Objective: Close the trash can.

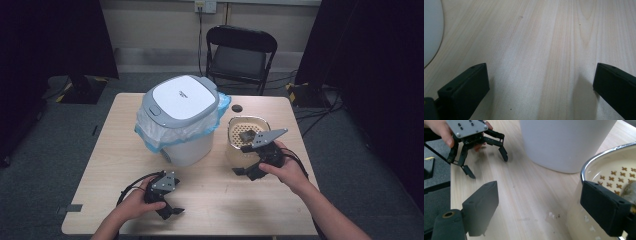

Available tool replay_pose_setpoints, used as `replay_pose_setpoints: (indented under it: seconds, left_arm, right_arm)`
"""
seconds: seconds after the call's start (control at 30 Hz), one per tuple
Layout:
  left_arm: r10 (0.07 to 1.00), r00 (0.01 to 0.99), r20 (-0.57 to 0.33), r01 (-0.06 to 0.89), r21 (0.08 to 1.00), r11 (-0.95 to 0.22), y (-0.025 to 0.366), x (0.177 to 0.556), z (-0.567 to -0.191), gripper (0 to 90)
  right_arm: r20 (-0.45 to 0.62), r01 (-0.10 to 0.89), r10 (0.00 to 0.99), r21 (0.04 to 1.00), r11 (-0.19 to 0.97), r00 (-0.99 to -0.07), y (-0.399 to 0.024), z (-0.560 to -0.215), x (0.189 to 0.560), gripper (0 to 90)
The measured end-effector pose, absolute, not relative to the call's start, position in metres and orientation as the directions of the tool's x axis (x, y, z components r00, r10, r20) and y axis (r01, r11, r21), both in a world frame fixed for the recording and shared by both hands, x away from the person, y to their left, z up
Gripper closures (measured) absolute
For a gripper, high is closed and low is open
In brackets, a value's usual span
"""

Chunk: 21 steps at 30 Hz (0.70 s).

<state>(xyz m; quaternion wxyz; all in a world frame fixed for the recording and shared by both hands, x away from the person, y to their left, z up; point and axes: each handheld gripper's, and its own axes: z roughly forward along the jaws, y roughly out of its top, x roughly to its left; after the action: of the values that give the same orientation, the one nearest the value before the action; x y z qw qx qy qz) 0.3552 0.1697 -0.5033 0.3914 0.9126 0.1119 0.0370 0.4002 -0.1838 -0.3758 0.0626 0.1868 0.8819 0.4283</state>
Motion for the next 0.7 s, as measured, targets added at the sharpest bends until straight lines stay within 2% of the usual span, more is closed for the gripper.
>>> replay_pose_setpoints:
  seconds: [0.7]
  left_arm:
    - [0.233,0.972,-0.021,0.176,0.723,-0.668,0.17,0.355,-0.503,0.0]
  right_arm:
    - [0.084,0.307,0.383,0.762,0.57,-0.92,-0.203,-0.408,0.383,14.5]
